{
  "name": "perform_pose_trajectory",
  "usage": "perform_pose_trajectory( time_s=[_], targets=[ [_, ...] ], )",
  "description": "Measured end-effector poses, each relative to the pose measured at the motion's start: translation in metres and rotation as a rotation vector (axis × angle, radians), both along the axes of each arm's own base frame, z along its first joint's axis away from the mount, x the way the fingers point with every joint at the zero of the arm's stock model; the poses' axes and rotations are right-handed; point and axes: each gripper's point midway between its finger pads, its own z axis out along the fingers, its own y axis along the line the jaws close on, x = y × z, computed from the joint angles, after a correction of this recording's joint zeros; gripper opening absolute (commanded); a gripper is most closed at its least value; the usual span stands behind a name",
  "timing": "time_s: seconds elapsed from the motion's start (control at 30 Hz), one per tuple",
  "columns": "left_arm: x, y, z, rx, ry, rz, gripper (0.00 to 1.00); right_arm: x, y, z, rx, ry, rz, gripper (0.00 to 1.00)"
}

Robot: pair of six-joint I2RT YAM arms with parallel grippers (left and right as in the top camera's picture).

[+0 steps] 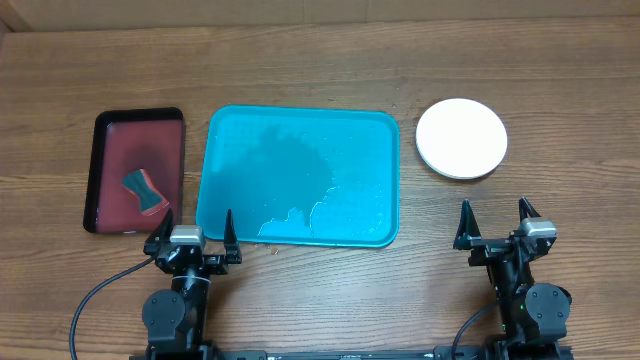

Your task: Clean dirty plates on tray and stack at the side

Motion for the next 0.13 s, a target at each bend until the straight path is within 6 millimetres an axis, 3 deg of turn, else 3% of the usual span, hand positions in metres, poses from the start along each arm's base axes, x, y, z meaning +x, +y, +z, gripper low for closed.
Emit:
perform_pose_trajectory(
  time_s=[0.13],
  targets=[
    [0.0, 0.0, 0.0, 0.0, 0.0, 0.0, 1.0, 0.0, 0.0, 0.0, 0.0, 0.0, 0.0, 1.0]
  ],
)
